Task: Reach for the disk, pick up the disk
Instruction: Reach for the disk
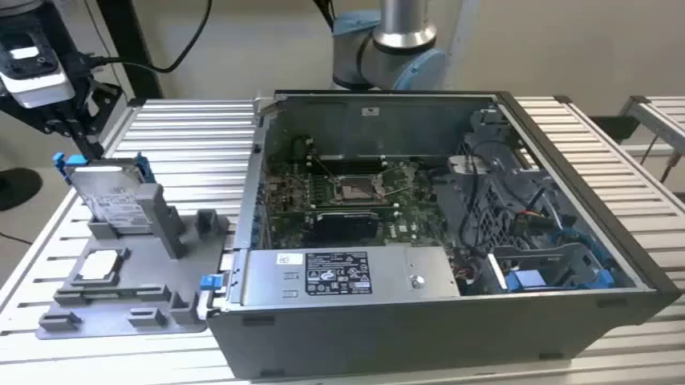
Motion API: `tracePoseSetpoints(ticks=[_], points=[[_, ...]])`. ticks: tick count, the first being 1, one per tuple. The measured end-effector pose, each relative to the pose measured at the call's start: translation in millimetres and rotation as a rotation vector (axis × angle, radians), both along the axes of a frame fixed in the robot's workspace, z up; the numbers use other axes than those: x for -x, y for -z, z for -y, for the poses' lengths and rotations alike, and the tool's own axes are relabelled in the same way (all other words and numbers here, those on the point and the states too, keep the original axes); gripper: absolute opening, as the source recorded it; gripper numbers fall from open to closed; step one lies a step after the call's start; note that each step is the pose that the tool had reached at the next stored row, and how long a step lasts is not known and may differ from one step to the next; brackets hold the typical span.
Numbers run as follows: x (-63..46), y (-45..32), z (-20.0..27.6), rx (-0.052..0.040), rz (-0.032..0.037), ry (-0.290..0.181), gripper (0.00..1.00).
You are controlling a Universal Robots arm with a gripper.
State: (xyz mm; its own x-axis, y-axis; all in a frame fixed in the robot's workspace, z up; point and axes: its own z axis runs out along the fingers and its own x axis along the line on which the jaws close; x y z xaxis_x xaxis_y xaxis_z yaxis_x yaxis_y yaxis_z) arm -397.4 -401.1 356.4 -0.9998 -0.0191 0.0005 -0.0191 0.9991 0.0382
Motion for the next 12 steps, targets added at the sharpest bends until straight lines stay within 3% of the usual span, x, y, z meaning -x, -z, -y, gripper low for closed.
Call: tracePoseSetpoints(ticks=[12], points=[[0.3,0.0,-0.2,0.0000,0.0001,0.000,0.00]])
